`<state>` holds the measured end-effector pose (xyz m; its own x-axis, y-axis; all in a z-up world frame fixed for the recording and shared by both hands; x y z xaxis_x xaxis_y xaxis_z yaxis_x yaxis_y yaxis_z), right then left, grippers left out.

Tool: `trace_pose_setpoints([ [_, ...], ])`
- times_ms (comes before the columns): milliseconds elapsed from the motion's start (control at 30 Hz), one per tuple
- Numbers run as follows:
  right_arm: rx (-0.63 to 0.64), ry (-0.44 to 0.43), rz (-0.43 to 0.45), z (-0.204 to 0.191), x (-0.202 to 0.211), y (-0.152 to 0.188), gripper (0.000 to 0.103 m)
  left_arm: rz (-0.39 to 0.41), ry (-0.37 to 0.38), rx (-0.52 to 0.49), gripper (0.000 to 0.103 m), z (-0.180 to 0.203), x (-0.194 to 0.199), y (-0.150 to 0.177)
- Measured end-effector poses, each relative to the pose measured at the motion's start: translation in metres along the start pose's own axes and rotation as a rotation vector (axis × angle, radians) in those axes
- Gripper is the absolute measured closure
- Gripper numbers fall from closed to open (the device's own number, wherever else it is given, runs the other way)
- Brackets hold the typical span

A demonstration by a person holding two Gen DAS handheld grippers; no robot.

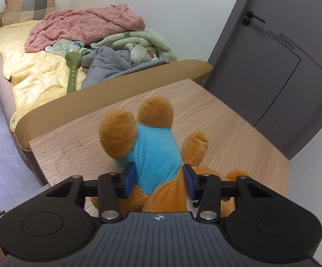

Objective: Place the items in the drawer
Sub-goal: 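Lift the teddy bear off the cabinet top with the right tool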

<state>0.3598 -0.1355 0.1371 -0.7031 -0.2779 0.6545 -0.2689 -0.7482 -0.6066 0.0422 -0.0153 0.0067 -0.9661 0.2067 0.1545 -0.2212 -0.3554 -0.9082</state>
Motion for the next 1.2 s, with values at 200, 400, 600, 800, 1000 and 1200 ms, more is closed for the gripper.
trace_pose_setpoints([
  [200,0.013,0.051,0.017,0.002,0.023,-0.005,0.075,0.007,-0.009,-0.019,0.001,0.003,0.000,0.001],
  [400,0.001,0.067,0.029,0.000,0.046,0.000,0.079,0.012,-0.010,-0.034,0.001,0.007,0.003,0.003],
  [600,-0.008,0.112,0.049,0.007,0.077,0.002,0.103,0.022,-0.013,-0.049,0.001,0.010,0.005,0.003],
  [800,0.025,0.097,0.033,0.003,0.083,0.010,0.103,0.016,0.004,-0.077,0.001,0.020,0.008,0.007],
  [1000,0.051,0.060,0.015,-0.021,0.087,0.011,0.096,0.015,0.014,-0.087,0.001,0.023,0.009,0.008],
  [1200,0.066,0.052,0.042,-0.024,0.064,0.000,0.004,0.004,0.023,-0.077,0.001,0.022,0.005,0.009],
])
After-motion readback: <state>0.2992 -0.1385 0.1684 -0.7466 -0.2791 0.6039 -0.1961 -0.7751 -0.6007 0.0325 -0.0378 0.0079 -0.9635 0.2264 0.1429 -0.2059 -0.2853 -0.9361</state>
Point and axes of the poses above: each gripper's, at about its wrist camera, not at the fingertips, and x roughly against the way its jaws point, z to its right, y to its underside, the point moved 9 cm from there along -x, roughly the way its jaws point, and after that the axes turned 14 degrees about x, right-handed, at the moved point
